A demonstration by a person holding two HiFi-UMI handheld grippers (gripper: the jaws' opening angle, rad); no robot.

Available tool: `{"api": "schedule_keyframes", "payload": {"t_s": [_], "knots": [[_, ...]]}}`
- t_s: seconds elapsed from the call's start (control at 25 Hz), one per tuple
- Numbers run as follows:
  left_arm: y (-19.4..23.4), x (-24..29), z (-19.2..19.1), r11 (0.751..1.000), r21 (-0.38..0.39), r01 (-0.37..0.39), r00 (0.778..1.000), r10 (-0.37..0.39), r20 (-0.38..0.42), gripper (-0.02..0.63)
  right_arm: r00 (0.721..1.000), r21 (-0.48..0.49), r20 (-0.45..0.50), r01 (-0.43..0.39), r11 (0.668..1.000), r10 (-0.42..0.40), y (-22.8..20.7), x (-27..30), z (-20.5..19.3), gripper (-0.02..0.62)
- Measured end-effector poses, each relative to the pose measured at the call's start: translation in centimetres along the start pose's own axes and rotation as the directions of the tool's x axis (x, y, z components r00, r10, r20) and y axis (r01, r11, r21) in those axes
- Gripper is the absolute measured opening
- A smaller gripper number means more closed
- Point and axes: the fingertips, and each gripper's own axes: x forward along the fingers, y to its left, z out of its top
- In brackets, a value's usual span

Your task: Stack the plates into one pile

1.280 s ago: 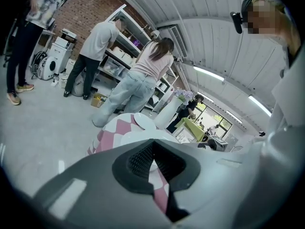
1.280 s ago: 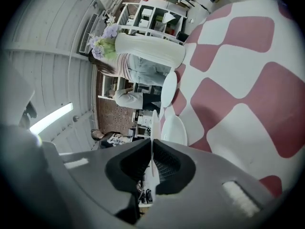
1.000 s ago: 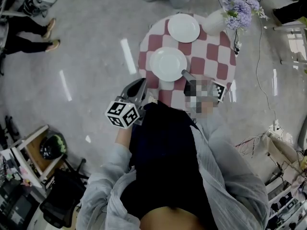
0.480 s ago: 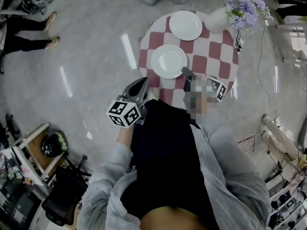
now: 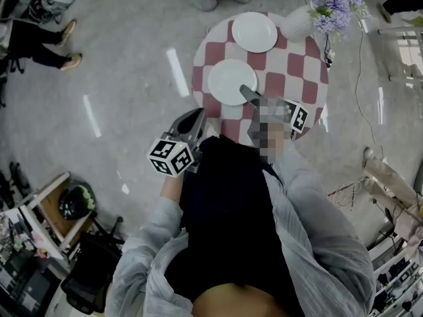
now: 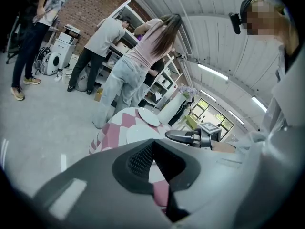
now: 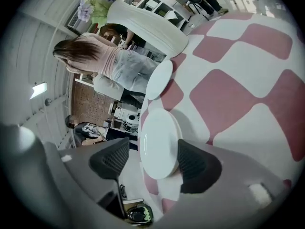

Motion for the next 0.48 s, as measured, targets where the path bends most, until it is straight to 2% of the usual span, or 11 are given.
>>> {"api": "schedule_keyframes", "payload": {"t_s": [0.16,0.36,0.48], "knots": [[-0.2,-0.3,0.0,1.000,0.008,0.010,1.000,-0.010,0.004,0.011,1.000,0.001,-0.001,0.006,1.000,-0.006,0.6,0.4,0.1,0.375],[-0.2,-0.9,-0.2,1.000,0.017,0.014,1.000,-0.014,0.005,0.011,1.000,0.013,-0.004,0.018,1.000,-0.018,1.4,0.7,0.0,0.522],[-0.3,-1.2,-0.2,1.000,0.020,0.017,1.000,-0.017,0.008,0.011,1.000,0.018,0.007,0.015,1.000,-0.015,1.8,0.9,0.2,0.557]]}}
